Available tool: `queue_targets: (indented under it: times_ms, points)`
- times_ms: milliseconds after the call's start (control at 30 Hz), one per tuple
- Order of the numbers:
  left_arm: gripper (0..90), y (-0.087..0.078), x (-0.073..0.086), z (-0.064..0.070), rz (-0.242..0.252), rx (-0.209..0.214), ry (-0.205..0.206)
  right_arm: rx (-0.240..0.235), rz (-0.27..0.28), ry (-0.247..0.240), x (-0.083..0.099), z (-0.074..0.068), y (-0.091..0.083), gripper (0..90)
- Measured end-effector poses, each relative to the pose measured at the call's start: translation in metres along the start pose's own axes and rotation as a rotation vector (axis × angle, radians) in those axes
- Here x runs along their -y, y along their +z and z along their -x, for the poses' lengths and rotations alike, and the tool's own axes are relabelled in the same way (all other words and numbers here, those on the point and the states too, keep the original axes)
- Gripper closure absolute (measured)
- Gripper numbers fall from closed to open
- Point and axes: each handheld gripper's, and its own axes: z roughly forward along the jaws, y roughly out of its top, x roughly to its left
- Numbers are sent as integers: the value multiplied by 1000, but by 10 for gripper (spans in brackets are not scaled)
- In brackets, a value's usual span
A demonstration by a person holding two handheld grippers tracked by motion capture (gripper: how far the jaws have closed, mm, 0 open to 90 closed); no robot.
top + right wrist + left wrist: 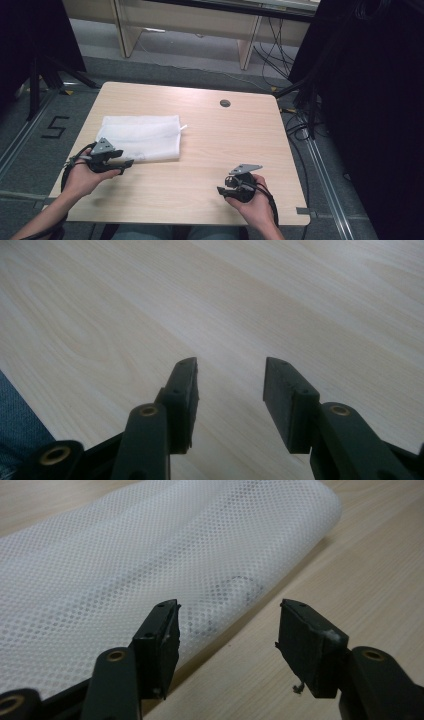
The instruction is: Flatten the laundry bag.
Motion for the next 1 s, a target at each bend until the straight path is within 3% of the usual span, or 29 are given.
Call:
queue_targets:
  times_ms: [67, 100, 300, 333, 367, 433, 467, 500, 533, 567, 633, 733, 767, 867, 900, 1000]
  points:
    - [413, 0, 0, -1, -5, 3, 1, -3, -2, -1, 0, 1, 1, 579]
    - [418, -1, 0, -2, 6, -5, -20, -13, 14, 5, 1, 2, 3, 577]
    - [394, -5, 1, -6, 1, -30, -53, -3, 2, 1, 0, 2, -1, 572]
    - [387, -5, 1, -5, 14, -33, -66, 13, 46, -12, 1, 3, 2, 571]
    - [382, -6, 1, -6, 26, -39, -82, 16, 17, -7, -2, 2, -3, 570]
    - [379, -11, 1, -10, 33, -50, -96, 17, 9, 2, -2, 1, -3, 570]
    - [379, -11, 2, -10, 52, -59, -130, 19, 17, -7, -2, 1, -4, 570]
    - [382, -15, 2, -13, 39, -79, -131, 20, 13, 5, -1, 0, -4, 570]
    - [407, -17, 3, -15, 41, -92, -148, 34, 45, 3, 0, 0, -1, 570]
    - [434, -20, 2, -18, 57, -122, -172, 20, 24, 24, 0, -1, -4, 569]
    - [449, -27, 0, -31, 75, -176, -220, 17, 25, 18, -1, -2, -4, 565]
    - [448, -28, -2, -40, 85, -212, -244, 18, 9, 1, -1, -1, -3, 565]
    - [455, -28, -3, -51, 85, -245, -275, 17, 19, -15, -1, 0, 0, 565]
    - [483, -26, -3, -60, 77, -264, -287, 9, 38, 1, -1, -1, 2, 564]
    - [516, -25, -3, -64, 65, -269, -274, 8, 0, 17, -2, -2, -1, 563]
    - [587, -22, -2, -72, 42, -286, -275, 14, 13, -2, -2, -1, -1, 562]
